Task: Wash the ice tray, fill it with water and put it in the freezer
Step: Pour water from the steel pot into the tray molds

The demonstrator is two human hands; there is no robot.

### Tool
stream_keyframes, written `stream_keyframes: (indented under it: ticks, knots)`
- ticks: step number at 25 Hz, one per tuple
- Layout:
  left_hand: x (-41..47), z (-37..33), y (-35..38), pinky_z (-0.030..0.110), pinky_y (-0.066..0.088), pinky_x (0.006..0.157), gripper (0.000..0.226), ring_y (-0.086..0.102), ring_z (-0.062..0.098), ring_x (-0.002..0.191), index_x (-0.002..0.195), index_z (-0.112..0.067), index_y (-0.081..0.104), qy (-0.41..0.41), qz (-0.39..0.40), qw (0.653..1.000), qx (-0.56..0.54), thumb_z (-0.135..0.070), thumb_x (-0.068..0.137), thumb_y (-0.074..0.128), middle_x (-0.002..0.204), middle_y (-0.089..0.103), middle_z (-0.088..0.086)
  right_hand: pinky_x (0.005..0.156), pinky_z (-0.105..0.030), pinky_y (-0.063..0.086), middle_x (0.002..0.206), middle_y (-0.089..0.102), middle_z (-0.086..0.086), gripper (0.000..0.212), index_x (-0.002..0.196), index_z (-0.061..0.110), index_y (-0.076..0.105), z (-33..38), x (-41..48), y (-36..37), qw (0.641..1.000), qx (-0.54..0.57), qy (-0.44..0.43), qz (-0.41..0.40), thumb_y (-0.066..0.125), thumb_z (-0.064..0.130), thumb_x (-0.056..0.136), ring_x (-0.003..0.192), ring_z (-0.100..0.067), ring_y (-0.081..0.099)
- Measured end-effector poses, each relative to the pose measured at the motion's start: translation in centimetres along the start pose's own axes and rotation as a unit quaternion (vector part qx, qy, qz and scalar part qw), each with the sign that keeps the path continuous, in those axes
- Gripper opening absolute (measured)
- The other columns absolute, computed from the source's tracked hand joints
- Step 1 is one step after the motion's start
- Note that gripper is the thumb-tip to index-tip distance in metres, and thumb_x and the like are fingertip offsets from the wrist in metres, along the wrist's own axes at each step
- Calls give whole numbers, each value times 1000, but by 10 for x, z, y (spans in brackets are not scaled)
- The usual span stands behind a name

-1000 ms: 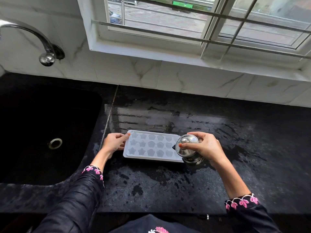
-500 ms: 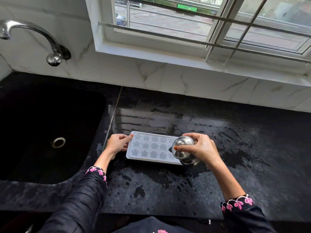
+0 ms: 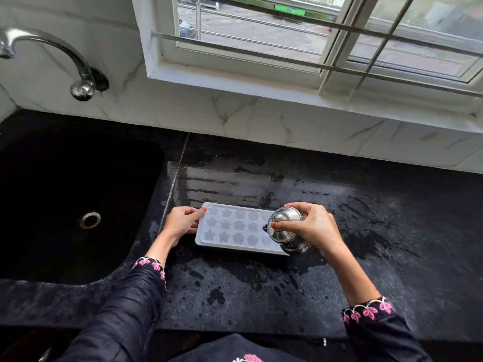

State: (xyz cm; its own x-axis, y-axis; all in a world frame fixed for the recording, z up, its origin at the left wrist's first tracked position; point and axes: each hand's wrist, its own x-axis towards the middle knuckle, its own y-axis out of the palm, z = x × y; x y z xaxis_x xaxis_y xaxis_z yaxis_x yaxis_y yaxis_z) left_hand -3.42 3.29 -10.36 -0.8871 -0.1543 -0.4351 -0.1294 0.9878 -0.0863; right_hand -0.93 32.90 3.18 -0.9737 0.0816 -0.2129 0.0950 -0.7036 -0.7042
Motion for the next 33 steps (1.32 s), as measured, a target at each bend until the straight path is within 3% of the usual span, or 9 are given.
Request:
stream_keyframes:
  ticks: [7, 18, 25, 33]
  knots:
    - [1, 1, -1, 21, 56, 51, 34, 66, 23, 70, 93, 9, 70, -6, -1, 1000, -5, -25, 89, 70, 82, 72, 15, 81, -28, 55, 89, 75, 11, 52, 103, 30, 75, 1, 0, 0, 1000, -3, 1, 0, 92, 46, 56, 91, -9, 67]
    - [2, 2, -2, 21, 56, 52, 32, 67, 20, 69, 92, 5, 72, -3, -4, 1000, -2, -26, 89, 70, 86, 74, 16, 84, -30, 56, 87, 76, 10, 53, 101, 29, 76, 0, -2, -3, 1000, 21, 7, 2, 93, 45, 54, 90, -8, 68]
    - [3, 4, -2, 21, 55, 51, 34, 67, 22, 70, 92, 7, 71, -2, -3, 1000, -9, -27, 89, 70, 84, 74, 15, 76, -21, 52, 86, 76, 11, 54, 102, 29, 76, 8, -2, 4, 999, 40, 7, 20, 94, 44, 54, 88, -3, 68]
    - [5, 6, -3, 25, 58, 55, 37, 68, 24, 76, 94, 7, 71, -3, -3, 1000, -6, -29, 88, 71, 92, 75, 19, 86, -30, 55, 90, 75, 11, 54, 106, 30, 75, 20, -1, 17, 999, -11, -15, 26, 92, 44, 57, 93, -9, 67]
